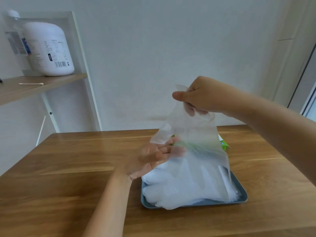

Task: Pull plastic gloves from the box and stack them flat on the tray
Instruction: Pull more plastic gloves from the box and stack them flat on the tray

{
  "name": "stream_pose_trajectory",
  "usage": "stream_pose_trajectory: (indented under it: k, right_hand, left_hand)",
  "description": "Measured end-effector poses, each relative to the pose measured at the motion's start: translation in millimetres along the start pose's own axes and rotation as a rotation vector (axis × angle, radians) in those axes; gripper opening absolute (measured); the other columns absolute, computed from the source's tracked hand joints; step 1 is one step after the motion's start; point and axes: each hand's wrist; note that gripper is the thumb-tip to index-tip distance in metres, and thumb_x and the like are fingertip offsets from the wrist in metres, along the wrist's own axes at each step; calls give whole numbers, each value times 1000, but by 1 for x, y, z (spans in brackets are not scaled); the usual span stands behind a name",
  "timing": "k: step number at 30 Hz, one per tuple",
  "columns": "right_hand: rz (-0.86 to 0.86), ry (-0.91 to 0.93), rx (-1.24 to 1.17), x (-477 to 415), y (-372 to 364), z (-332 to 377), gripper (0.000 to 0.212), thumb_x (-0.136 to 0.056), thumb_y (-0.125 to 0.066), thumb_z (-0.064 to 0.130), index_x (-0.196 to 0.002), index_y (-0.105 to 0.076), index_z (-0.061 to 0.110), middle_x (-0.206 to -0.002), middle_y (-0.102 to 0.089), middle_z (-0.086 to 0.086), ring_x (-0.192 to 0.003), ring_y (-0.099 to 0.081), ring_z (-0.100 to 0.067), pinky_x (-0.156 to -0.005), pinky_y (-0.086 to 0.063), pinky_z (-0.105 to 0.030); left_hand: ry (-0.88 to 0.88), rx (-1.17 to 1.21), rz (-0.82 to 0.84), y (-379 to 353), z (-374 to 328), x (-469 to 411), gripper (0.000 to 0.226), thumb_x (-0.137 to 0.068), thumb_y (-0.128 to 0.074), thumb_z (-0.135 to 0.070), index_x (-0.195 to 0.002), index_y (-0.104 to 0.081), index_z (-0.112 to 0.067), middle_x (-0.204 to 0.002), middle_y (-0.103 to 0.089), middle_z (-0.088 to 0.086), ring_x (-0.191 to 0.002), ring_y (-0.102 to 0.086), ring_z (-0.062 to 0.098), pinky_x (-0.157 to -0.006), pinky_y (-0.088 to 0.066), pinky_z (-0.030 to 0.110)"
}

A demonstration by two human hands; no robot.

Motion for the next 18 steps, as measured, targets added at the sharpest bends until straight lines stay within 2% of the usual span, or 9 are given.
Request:
stream_pose_trajectory:
  k: [2, 4, 6, 7, 9, 11, 13, 16, 18]
  right_hand:
    - [26, -19, -141, 0, -2, -6, 58, -96, -48, 43, -47, -59, 14, -34, -43, 2, -31, -38, -7, -57, -34, -27]
    - [38, -31, -287, 1, -5, -13, 57, -96, -47, 44, -50, -63, 15, -40, -45, -2, -35, -39, -9, -59, -35, -27]
    - [37, -59, -416, 3, -9, -21, 56, -97, -48, 41, -51, -65, 14, -44, -46, -6, -38, -41, -12, -52, -37, -22]
    - [41, -82, -490, 4, -13, -27, 54, -97, -48, 37, -53, -66, 12, -44, -46, -6, -38, -42, -13, -47, -38, -19]
    - [51, -151, -612, 5, -22, -39, 45, -98, -50, 30, -64, -66, 5, -43, -54, -5, -45, -52, -15, -51, -44, -17]
    - [65, -213, -633, 6, -33, -55, 41, -98, -49, 27, -71, -68, 2, -48, -62, -5, -59, -59, -15, -62, -48, -18]
    - [108, -258, -535, 7, -45, -71, 45, -99, -45, 29, -72, -72, 6, -48, -62, -3, -60, -53, -13, -62, -44, -20]
    - [145, -377, -384, 12, -62, -93, 43, -99, -46, 34, -75, -72, 10, -45, -57, -2, -58, -48, -15, -68, -40, -24]
    - [162, -446, -310, 17, -74, -107, 41, -98, -48, 34, -81, -70, 5, -43, -56, 0, -52, -46, -15, -58, -37, -20]
  left_hand:
    - [8, 0, -42, -5, -1, 0, 96, -40, -90, -62, -116, -62, -10, -113, -69, 6, -119, -58, 26, -110, -39, 42]
    - [15, -63, -45, -3, 3, 1, 60, -62, -85, -52, -106, -72, -13, -106, -71, 9, -109, -63, 25, -101, -46, 34]
    - [40, -25, -35, 2, 3, 3, 24, -74, -78, -36, -89, -76, -16, -90, -72, 6, -89, -67, 18, -85, -52, 26]
    - [75, 32, -73, 4, 1, 5, 16, -74, -79, -29, -81, -76, -16, -79, -70, 5, -76, -66, 15, -75, -53, 24]
    - [116, 105, -173, 9, -2, 8, 16, -70, -83, -26, -74, -74, -14, -56, -59, 1, -51, -55, 10, -56, -50, 20]
    - [166, 97, -284, 15, -4, 11, 24, -72, -80, -25, -85, -71, -7, -46, -45, -2, -40, -40, 7, -44, -43, 16]
    - [236, 28, -363, 18, -5, 12, 24, -82, -68, -20, -96, -67, 0, -47, -43, -2, -38, -34, 6, -45, -46, 17]
    - [351, -118, -405, 18, -3, 9, 17, -86, -65, -22, -88, -69, -6, -51, -49, -2, -39, -37, 5, -53, -50, 20]
    - [408, -204, -444, 20, 3, 4, 17, -89, -66, -23, -87, -70, -6, -52, -51, -2, -41, -39, 5, -55, -49, 20]
Point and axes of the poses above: each hand's wrist, its own x-axis away from the middle knuckle, its own y-axis out of the back of the hand, z = x × y
